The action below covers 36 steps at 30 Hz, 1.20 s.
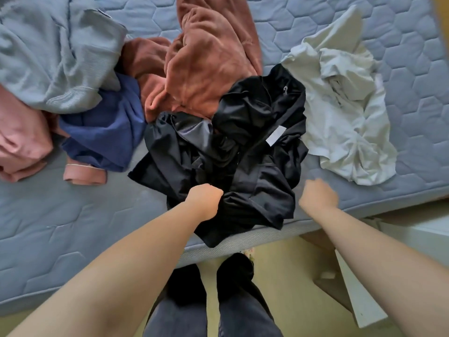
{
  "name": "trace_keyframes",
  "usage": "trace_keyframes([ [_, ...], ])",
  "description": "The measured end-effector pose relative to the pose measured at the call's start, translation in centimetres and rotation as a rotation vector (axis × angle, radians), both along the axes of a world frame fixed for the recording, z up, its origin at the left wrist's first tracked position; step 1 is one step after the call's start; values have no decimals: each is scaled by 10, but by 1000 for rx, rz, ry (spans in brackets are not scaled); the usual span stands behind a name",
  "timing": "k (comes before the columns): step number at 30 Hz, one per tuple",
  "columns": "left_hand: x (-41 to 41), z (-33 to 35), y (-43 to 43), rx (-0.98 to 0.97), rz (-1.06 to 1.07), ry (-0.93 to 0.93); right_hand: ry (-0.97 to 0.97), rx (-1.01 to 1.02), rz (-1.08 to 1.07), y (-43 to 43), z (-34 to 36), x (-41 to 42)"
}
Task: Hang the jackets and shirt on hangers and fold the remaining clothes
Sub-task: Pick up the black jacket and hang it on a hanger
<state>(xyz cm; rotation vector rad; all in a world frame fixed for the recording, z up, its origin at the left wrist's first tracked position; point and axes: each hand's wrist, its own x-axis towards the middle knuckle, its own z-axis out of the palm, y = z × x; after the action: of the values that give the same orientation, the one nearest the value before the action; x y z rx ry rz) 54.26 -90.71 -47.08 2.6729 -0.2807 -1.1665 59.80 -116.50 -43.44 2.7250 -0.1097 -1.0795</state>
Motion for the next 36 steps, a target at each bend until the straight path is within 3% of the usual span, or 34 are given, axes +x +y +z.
trace_keyframes([
  [2, -7, 3, -7, 14, 32, 12, -263, 142, 79, 2, 2, 13],
  [4, -8, 5, -10, 71, 22, -4, -400, 292, 167, 13, 3, 33],
  [8, -13, 3, -6, 172, -100, -151, -297, 258, 387, 40, -10, 76],
  [12, -13, 6, -11, 16, 64, -344, -193, 140, 563, 51, -30, 93],
  [16, 1, 8, -40, -218, 380, -283, -274, 331, 428, 50, -33, 83],
  [21, 21, 2, -81, -230, 602, -205, -278, 635, 202, 29, -9, 63],
  [24, 32, 2, -88, -261, 751, -246, -254, 707, 84, 17, 10, 65],
  [27, 42, 13, -77, -360, 802, -194, -91, 718, 36, 1, 28, 78],
  [29, 47, 26, -63, -483, 825, -48, 198, 648, 96, -10, 45, 86],
  [31, 50, 43, -49, -631, 817, 189, 536, 427, 224, -16, 66, 89],
  [33, 55, 56, -39, -693, 789, 283, 726, 202, 298, -14, 84, 89],
  [34, 59, 60, -34, -657, 783, 237, 685, 176, 311, -14, 86, 87],
  [35, 63, 64, -30, -568, 782, 135, 528, 231, 307, -14, 83, 87],
  [36, 66, 65, -26, -413, 766, -18, 251, 342, 246, -16, 76, 86],
])
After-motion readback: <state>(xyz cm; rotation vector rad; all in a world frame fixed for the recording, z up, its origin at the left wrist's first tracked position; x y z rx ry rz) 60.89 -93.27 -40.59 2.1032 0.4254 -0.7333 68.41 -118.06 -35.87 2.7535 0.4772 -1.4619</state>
